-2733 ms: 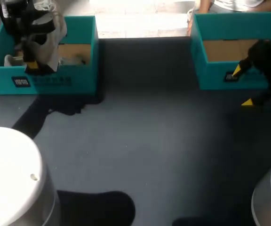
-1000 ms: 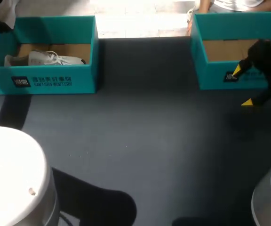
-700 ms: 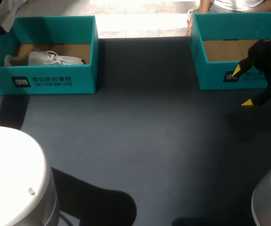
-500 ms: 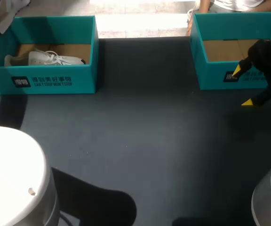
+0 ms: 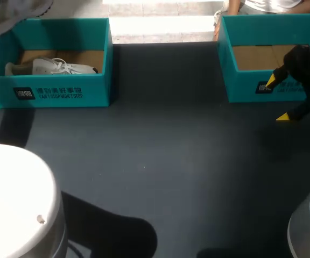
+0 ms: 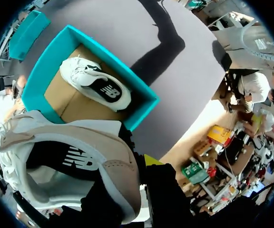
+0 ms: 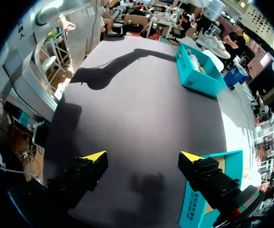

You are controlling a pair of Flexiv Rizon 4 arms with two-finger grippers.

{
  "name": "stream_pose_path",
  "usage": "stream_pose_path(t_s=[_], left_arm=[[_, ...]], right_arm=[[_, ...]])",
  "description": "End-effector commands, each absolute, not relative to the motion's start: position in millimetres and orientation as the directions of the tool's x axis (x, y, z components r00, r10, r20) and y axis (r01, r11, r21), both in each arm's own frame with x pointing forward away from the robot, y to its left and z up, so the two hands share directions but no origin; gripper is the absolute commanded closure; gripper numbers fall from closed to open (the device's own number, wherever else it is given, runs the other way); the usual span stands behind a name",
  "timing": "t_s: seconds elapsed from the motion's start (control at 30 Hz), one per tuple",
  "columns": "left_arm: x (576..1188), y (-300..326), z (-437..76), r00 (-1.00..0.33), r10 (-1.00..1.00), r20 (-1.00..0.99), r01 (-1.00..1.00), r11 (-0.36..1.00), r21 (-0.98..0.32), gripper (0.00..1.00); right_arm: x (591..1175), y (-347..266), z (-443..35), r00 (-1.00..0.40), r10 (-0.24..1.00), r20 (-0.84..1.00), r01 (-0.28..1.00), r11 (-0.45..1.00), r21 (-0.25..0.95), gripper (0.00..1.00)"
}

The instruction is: Take the shoe out of the shoebox, open the shoe tongue, remove and reinsert the insole, then place the shoe into the shoebox

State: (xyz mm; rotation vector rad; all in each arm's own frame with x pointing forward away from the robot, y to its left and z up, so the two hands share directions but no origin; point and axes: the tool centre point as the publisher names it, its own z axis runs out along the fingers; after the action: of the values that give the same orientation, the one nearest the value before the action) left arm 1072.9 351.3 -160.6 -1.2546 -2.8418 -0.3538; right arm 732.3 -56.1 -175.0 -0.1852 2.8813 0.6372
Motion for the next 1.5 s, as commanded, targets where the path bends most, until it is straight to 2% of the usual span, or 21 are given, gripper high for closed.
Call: stream_pose_path(t_s=[0.03, 0.23, 0.37, 0.57, 0.83, 0.87, 0.93, 1.0, 1.07, 1.5], left_arm=[[1063.8, 350.6, -160.1, -0.216, 0.949, 0.230, 0.946, 0.145, 0.291, 1.00], [1063.8, 350.6, -160.1, -0.216, 0.949, 0.230, 0.946, 0.145, 0.291, 1.00], [1087.7, 346.3, -168.0, -0.301, 0.940, 0.163, 0.935, 0.257, 0.244, 1.00], [1098.3, 343.9, -168.3, -0.326, 0.934, 0.143, 0.928, 0.288, 0.237, 1.00], [1118.5, 337.7, -177.7, -0.254, 0.953, 0.167, 0.951, 0.215, 0.222, 1.00], [1122.1, 335.9, -180.4, -0.201, 0.966, 0.162, 0.961, 0.163, 0.221, 1.00], [1128.3, 334.9, -185.3, -0.204, 0.962, 0.183, 0.960, 0.159, 0.230, 1.00], [1132.4, 335.2, -188.3, -0.126, 0.981, 0.150, 0.980, 0.100, 0.171, 1.00], [1133.8, 336.0, -191.2, -0.088, 0.983, 0.164, 0.980, 0.056, 0.190, 1.00], [1154.7, 335.8, -244.8, -0.053, 0.978, 0.201, 0.989, 0.024, 0.145, 1.00]], right_arm=[[733.8, -55.0, -175.4, -0.976, -0.082, -0.203, -0.159, 0.902, 0.402, 0.00], [733.8, -55.0, -175.4, -0.976, -0.082, -0.203, -0.159, 0.902, 0.402, 0.00], [733.8, -55.0, -175.4, -0.976, -0.082, -0.203, -0.159, 0.902, 0.402, 0.00], [733.8, -55.0, -175.4, -0.976, -0.082, -0.203, -0.159, 0.902, 0.402, 0.00], [733.8, -55.0, -175.4, -0.976, -0.082, -0.203, -0.159, 0.902, 0.402, 0.00], [733.8, -55.0, -175.4, -0.976, -0.082, -0.203, -0.159, 0.902, 0.402, 0.00], [733.8, -55.0, -175.4, -0.976, -0.082, -0.203, -0.159, 0.902, 0.402, 0.00], [733.8, -55.0, -175.4, -0.976, -0.082, -0.203, -0.159, 0.902, 0.402, 0.00], [733.8, -55.0, -175.4, -0.976, -0.082, -0.203, -0.159, 0.902, 0.402, 0.00], [733.8, -55.0, -175.4, -0.976, -0.082, -0.203, -0.159, 0.902, 0.402, 0.00]])
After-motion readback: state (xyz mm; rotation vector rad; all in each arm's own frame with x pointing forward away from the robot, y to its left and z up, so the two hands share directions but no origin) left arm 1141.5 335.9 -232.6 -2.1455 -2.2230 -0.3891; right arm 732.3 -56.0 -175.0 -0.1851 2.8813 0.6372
